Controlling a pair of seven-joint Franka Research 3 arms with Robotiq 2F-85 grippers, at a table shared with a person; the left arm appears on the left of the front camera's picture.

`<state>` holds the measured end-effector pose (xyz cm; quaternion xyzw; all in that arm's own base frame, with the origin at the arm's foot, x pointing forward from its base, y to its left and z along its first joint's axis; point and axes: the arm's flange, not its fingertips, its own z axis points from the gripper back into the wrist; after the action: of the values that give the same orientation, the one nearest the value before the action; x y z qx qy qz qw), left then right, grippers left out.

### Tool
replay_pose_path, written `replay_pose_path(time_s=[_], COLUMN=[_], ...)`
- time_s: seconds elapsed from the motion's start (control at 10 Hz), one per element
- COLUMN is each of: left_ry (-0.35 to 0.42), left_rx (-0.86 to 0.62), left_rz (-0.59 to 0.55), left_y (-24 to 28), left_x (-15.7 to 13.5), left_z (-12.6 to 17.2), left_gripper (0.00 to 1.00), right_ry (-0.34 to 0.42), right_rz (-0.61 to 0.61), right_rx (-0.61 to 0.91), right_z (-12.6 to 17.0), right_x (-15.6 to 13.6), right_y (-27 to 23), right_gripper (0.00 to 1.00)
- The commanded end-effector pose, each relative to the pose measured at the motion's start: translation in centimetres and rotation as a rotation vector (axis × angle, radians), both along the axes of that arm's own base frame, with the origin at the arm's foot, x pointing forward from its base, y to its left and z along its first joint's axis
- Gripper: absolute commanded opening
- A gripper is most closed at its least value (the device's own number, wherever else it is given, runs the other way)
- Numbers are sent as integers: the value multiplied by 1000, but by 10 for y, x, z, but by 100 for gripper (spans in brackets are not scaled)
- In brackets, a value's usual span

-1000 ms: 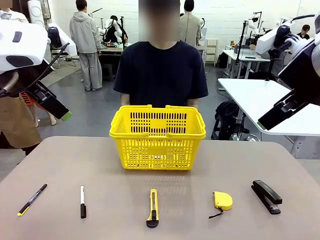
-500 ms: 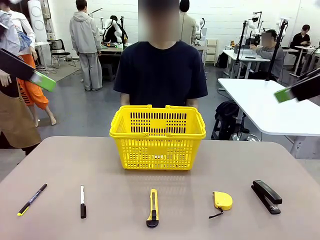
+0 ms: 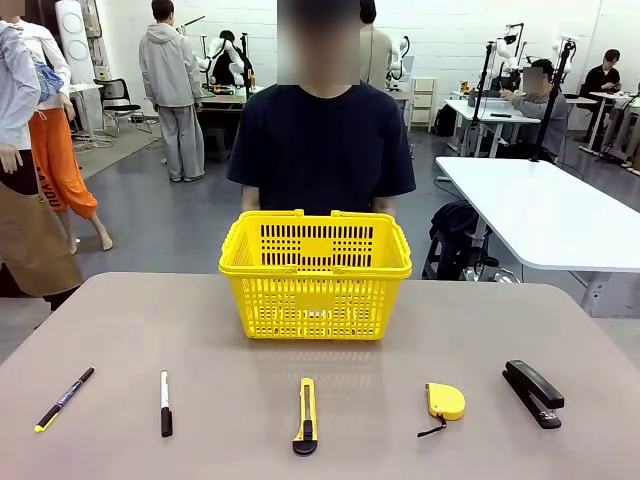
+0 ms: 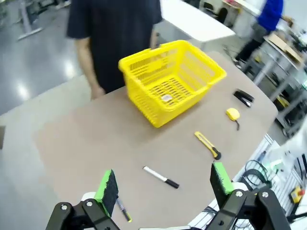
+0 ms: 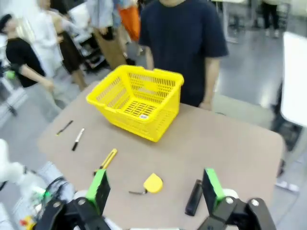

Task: Place the items the person wants into the basket.
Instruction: Pick up the item the person points to and place it in the Market Basket.

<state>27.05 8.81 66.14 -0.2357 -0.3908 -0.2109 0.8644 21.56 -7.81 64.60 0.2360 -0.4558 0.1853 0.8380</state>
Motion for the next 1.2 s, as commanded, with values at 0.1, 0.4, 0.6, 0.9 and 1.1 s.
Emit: replay_pose_path(time_s=[0.1, 0.4, 0.6, 0.9, 1.1], left_ry=[6, 66, 112, 158, 127], left_rx=[45, 82, 101, 89, 78], left_rz=[110, 177, 188, 257, 238], left_y=[36, 66, 75, 90, 82], left_x=[-14, -23, -22, -23, -23], left_z=[-3, -12, -16, -23, -24], left_gripper=[100, 100, 100, 100, 100], right_ry=[18, 42, 56, 73, 73], right_rz=[-104, -118, -121, -123, -136], right_rx=[22, -45, -46, -55, -32], right_z=[-65, -79, -80, -78, -50], right_x=[-30, -51, -56, -55, -46], right_y=[-44, -77, -83, -84, -106], right_gripper=[100, 100, 100, 100, 100])
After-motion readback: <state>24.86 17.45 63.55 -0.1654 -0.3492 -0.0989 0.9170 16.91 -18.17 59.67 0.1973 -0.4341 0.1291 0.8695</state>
